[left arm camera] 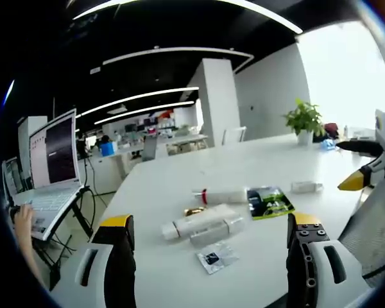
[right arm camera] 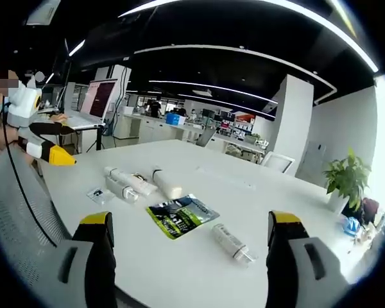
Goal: Arrange the skincare products in the storage area until every visible bottle or jar stands upright without overlapping.
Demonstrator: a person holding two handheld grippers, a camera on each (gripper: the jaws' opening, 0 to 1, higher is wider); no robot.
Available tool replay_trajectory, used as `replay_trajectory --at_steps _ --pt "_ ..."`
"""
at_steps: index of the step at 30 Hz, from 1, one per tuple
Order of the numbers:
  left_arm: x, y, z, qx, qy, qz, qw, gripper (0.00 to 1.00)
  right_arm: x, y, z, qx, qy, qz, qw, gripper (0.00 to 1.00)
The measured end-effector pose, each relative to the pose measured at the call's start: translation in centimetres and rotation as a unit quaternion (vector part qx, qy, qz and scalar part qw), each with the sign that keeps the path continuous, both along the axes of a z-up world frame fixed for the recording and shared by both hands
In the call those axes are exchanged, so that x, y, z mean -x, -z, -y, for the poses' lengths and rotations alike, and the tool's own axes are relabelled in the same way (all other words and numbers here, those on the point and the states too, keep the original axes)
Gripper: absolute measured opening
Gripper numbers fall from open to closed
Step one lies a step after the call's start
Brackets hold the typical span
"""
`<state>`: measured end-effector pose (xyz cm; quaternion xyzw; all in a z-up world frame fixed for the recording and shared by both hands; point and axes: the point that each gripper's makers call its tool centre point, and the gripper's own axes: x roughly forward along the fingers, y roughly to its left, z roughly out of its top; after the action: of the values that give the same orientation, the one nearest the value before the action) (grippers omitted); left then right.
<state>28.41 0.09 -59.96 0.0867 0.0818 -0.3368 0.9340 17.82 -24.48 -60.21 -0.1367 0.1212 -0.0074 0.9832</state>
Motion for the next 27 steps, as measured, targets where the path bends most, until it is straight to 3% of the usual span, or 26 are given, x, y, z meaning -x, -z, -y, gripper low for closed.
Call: replay_trajectory --at_steps 15,19,21,27 --pt "-0.2 0.3 -0.1 -0.005 -0.007 -0.006 0.9999 0.97 -0.1 0.5 -0.2 0.004 -0.006 -0.013 0.9999 1.0" --pt "-0.1 1.1 -0.1 -0.019 -0.002 -0.026 0.9995 0.97 -0.1 0.6 -0.2 -0.001 -0.004 -0.014 0.9999 1.0" --pt "0.0 1.0 0.1 -0.022 0.004 -0.016 0.9996 0.97 -0.1 0.6 0.0 0.003 0.0 -0.014 0.9999 1.0" --pt "-0.1 0.5 0.0 -0.003 0.001 -0.015 0.9999 0.97 -0.1 1.1 0.0 0.006 -0.001 -0.024 0.9997 1.0"
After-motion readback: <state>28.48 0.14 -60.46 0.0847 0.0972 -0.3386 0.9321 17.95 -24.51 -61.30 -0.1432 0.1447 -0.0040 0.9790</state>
